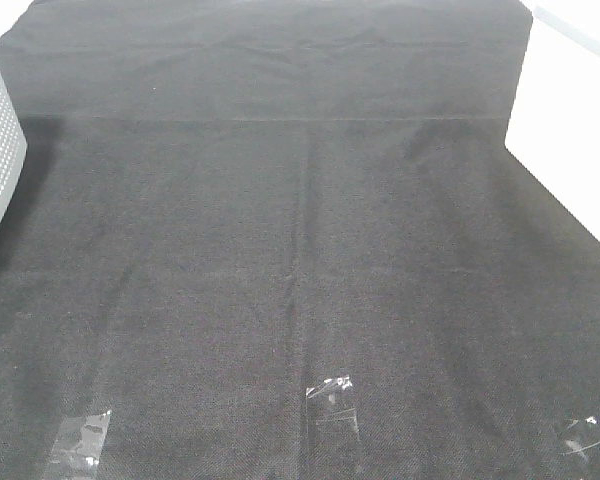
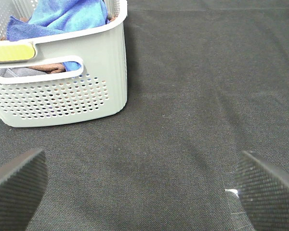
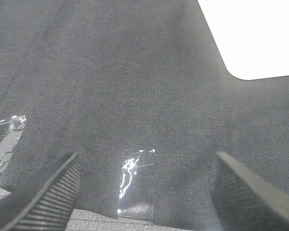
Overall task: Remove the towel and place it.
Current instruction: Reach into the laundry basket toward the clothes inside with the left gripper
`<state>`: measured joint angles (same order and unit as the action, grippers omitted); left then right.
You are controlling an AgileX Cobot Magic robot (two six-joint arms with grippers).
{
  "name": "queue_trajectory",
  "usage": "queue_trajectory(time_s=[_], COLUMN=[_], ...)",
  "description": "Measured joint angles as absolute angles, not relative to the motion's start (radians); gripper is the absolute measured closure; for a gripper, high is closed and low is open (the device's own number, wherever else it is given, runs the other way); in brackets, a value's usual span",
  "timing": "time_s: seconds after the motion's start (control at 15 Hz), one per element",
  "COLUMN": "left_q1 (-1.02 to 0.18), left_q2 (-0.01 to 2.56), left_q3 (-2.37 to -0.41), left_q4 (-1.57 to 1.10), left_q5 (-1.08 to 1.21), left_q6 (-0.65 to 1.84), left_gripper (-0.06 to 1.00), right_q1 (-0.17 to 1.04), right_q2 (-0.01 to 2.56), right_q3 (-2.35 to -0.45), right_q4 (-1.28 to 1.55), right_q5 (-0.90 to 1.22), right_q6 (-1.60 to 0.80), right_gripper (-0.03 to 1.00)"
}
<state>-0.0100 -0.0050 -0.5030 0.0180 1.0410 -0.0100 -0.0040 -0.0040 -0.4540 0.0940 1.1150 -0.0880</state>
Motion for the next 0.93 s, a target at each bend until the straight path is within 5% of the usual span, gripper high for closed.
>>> queue_trajectory(time_s=[0.93], left_q1=[-0.01], left_q2=[-0.005], left_q3=[-0.503], left_q4=[0.012], left_q5=[1.041], left_q6=[0.0], left_gripper=[-0.05], right_q1=[-0.004], right_q2=[-0.004], right_q3=[-0.454], right_q4=[0.094], right_q5=[1.115], right_q6=[-0.088], right_gripper=[0.25])
